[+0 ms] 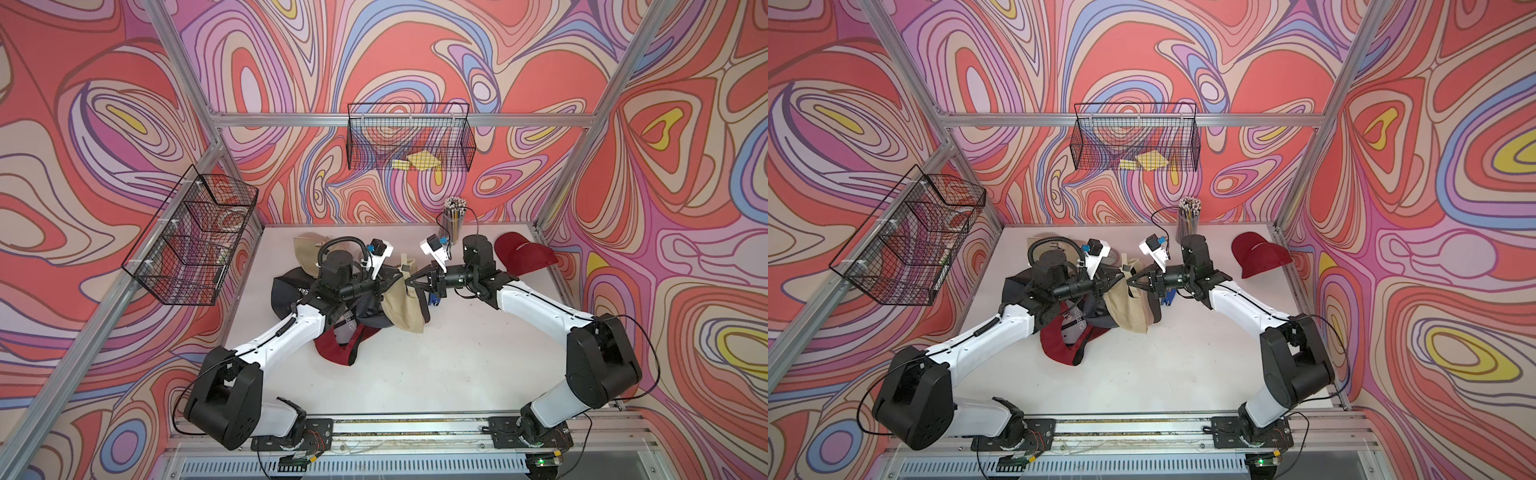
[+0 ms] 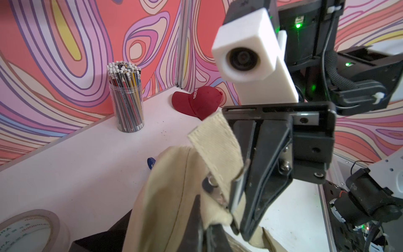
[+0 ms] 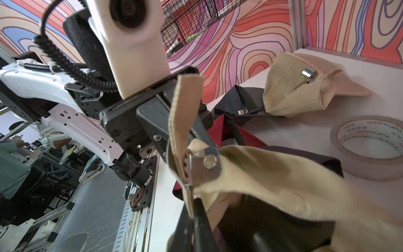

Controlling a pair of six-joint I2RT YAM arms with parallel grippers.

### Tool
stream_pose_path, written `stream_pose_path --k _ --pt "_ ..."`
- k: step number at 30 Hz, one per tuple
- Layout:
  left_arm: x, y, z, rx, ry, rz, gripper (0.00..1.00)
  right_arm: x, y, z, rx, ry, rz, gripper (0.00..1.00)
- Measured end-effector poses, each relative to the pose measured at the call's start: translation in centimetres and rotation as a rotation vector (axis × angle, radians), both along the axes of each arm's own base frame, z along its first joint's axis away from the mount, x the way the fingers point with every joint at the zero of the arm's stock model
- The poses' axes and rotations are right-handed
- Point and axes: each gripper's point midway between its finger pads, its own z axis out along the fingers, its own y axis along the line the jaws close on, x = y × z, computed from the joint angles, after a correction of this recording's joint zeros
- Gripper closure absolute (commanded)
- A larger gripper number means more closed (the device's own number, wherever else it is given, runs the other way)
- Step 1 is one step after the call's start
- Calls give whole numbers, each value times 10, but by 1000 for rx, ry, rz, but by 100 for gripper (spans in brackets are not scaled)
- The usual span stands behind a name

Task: Open the adjustable buckle of the baseball cap
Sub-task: Pull the adjustable strap on the baseball cap.

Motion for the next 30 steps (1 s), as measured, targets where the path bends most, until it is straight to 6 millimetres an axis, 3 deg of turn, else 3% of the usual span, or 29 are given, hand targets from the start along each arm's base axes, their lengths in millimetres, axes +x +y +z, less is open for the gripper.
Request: stream_pose_path --k 8,10,13,15,21,23,25,30 --pt "0 0 2 -56 53 14 100 1 1 0 -2 -6 -8 97" --pt "1 0 2 -58 54 16 100 2 1 0 -2 -5 -14 73" --pt "3 2 3 -56 46 26 100 1 -1 -2 -13 10 -38 59" --pt "5 3 3 -50 33 30 100 2 -3 -1 -23 14 -66 55" --pt "5 4 2 -29 3 29 100 0 -11 26 -16 -46 -139 55" --pt "6 3 1 -26 2 28 100 -1 -13 34 -8 -61 -152 63" --pt "6 3 0 -24 1 27 100 2 -13 38 -5 -57 -163 69" --pt "7 3 -2 -18 3 27 100 8 -11 38 -4 -19 -174 71"
